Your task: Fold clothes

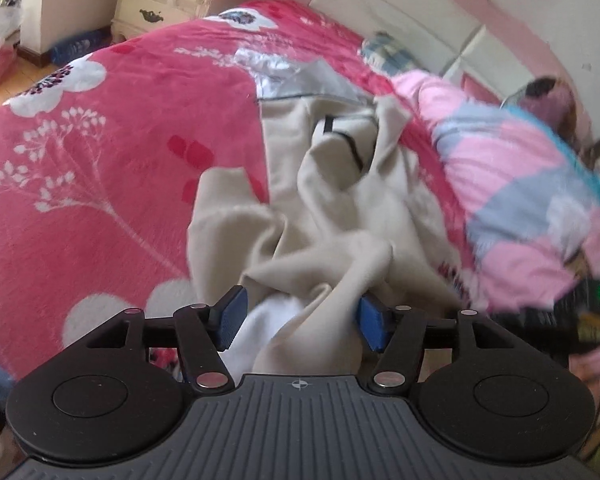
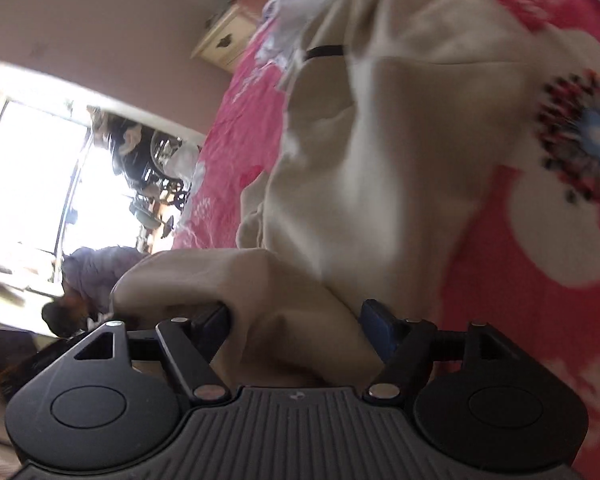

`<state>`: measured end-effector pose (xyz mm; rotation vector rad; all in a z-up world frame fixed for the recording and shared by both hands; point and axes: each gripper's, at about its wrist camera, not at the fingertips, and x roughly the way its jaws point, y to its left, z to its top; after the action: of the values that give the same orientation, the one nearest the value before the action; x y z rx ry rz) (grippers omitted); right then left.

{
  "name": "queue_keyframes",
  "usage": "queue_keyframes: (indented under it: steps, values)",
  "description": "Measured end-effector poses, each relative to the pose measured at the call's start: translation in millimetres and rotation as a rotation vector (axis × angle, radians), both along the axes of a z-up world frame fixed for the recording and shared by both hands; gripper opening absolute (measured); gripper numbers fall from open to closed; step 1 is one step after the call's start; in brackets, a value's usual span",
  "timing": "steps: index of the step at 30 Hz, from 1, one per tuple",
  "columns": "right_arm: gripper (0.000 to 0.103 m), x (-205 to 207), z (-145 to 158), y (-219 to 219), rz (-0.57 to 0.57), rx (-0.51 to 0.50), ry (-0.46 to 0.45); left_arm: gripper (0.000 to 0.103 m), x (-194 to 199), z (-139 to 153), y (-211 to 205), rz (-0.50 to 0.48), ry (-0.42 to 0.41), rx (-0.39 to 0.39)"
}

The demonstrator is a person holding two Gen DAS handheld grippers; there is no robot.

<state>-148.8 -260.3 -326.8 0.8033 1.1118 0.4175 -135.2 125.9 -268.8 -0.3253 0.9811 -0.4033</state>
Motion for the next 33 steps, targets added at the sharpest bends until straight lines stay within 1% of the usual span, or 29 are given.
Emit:
queue_keyframes:
  steps: [1,3,5,6,7,10,11,12,13,14,15,17,19,22,25,27,28,29,30,31,32,33]
  values:
    - [0.074,-3,2,-6,-0.014,0.001,0.006,0.06,3,-1,1,0.002,-0.004,-0.022]
    - [0.074,-4,13,-21,-0.04,0.012,-0.013,0.06,0,2,6,0.041,-0.023,-0.062]
    - [0.075,1,27,-33,-0.091,0.03,-0.057,0.06,5,-1,17,0.097,-0.035,-0.167]
    - [0.076,8,33,-35,-0.103,0.026,-0.081,0.061,7,-3,21,0.125,-0.034,-0.194]
    - [0.076,19,41,-35,-0.087,0.003,-0.107,0.062,10,-5,25,0.152,-0.032,-0.22]
    - [0.076,72,63,6,0.034,-0.184,-0.194,0.062,22,-11,25,0.214,-0.081,-0.168]
    - [0.076,90,67,25,0.077,-0.224,-0.233,0.063,26,-13,25,0.236,-0.1,-0.148]
    - [0.076,108,71,46,0.121,-0.253,-0.276,0.065,30,-18,24,0.264,-0.126,-0.147]
    - [0.075,126,71,65,0.163,-0.266,-0.307,0.067,36,-23,20,0.26,-0.134,-0.129]
    - [0.075,148,68,87,0.195,-0.283,-0.32,0.067,43,-28,17,0.255,-0.142,-0.111]
    - [0.075,170,63,110,0.224,-0.306,-0.328,0.067,49,-39,9,0.219,-0.117,-0.069]
    - [0.073,214,54,155,0.297,-0.387,-0.336,0.067,63,-59,-6,0.146,-0.064,0.017]
    - [0.072,249,39,198,0.364,-0.531,-0.349,0.062,65,-81,-17,0.071,-0.007,0.004]
    - [0.072,288,0,244,0.466,-0.742,-0.318,0.06,53,-92,-20,0.041,0.021,-0.013]
    - [0.071,316,-44,267,0.512,-0.912,-0.237,0.059,41,-103,-24,0.011,0.049,-0.03]
    - [0.071,328,-71,271,0.517,-0.993,-0.175,0.058,32,-108,-25,-0.003,0.069,-0.033]
    - [0.072,326,-78,265,0.526,-0.996,-0.159,0.058,27,-109,-26,-0.013,0.067,-0.029]
    - [0.073,323,-82,260,0.527,-0.982,-0.165,0.057,23,-108,-26,-0.02,0.058,-0.026]
    - [0.071,321,-83,256,0.522,-0.966,-0.174,0.057,19,-106,-27,-0.031,0.049,-0.02]
    - [0.059,318,-79,251,0.513,-0.953,-0.18,0.057,16,-104,-28,-0.042,0.039,-0.014]
    - [0.036,315,-74,246,0.501,-0.94,-0.186,0.057,13,-102,-28,-0.053,0.029,-0.008]
    - [0.006,312,-69,240,0.49,-0.928,-0.192,0.056,10,-99,-29,-0.064,0.019,-0.002]
